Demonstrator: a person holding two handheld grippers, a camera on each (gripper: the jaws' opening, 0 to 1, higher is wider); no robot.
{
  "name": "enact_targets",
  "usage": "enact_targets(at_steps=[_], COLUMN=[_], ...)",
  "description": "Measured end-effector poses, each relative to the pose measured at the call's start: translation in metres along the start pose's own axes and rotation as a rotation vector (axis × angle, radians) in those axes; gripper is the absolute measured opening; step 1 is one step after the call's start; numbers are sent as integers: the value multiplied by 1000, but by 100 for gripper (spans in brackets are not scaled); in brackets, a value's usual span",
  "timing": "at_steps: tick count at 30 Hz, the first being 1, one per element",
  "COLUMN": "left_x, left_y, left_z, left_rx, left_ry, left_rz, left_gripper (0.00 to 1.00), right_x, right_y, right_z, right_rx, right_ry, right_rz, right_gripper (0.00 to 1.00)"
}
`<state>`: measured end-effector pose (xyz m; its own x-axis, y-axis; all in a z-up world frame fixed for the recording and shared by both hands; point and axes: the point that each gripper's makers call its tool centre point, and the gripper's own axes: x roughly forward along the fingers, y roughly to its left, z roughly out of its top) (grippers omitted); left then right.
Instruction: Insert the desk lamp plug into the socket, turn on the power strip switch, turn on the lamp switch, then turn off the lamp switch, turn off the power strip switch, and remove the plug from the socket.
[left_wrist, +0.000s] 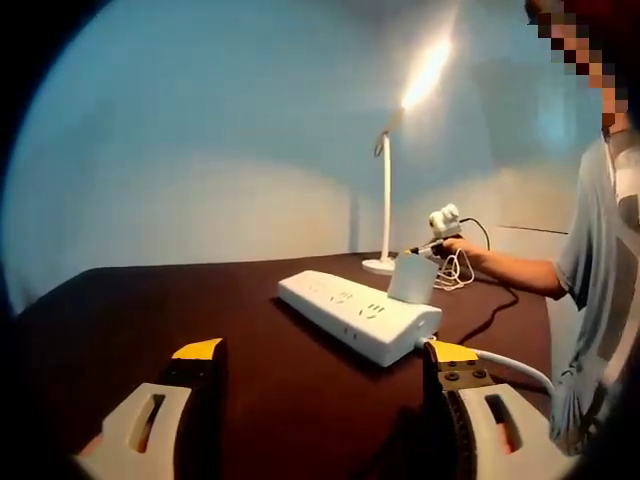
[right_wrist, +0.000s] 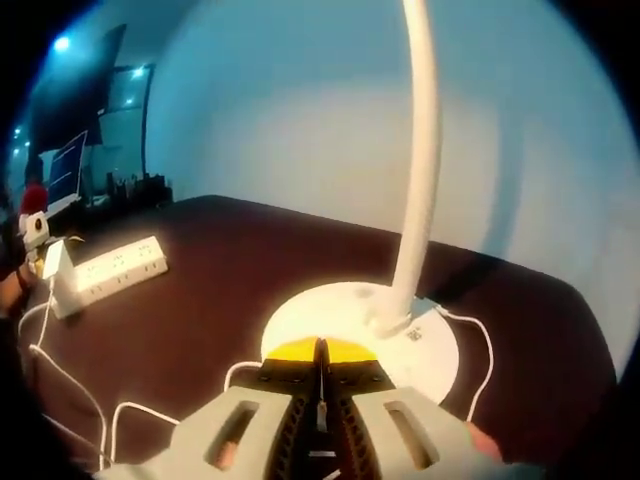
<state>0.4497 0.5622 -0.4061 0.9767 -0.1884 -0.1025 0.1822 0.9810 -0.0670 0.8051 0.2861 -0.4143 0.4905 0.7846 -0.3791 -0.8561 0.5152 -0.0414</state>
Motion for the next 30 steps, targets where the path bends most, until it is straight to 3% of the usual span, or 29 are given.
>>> enact_targets(at_steps=[11,16,21,22,26,30], left_x=[0,1,4,4,7,8], left_y=[-2,2,5,5,3,4], left_z=[-2,-4,-3,-4,-1,0], left_rx=[-15,-29,-41,-42,-55,-60], left_ry=[7,20,16,17,-1,-7], left_rz=[14,23,26,27,22,24], left_gripper=[74,74,74,74,75,74], right_x=[-1,-5,-13,-16,-19,-21], right_y=[1,-6,-13,-5,-3,-13], right_z=[2,14,20,18,14,19], right_rx=[-4,-21,-13,-10,0,10], right_ry=[-13,-44,-63,-63,-60,-73], right_rz=[-10,-17,-26,-25,-24,-24], right_gripper=[3,3,3,3,3,3])
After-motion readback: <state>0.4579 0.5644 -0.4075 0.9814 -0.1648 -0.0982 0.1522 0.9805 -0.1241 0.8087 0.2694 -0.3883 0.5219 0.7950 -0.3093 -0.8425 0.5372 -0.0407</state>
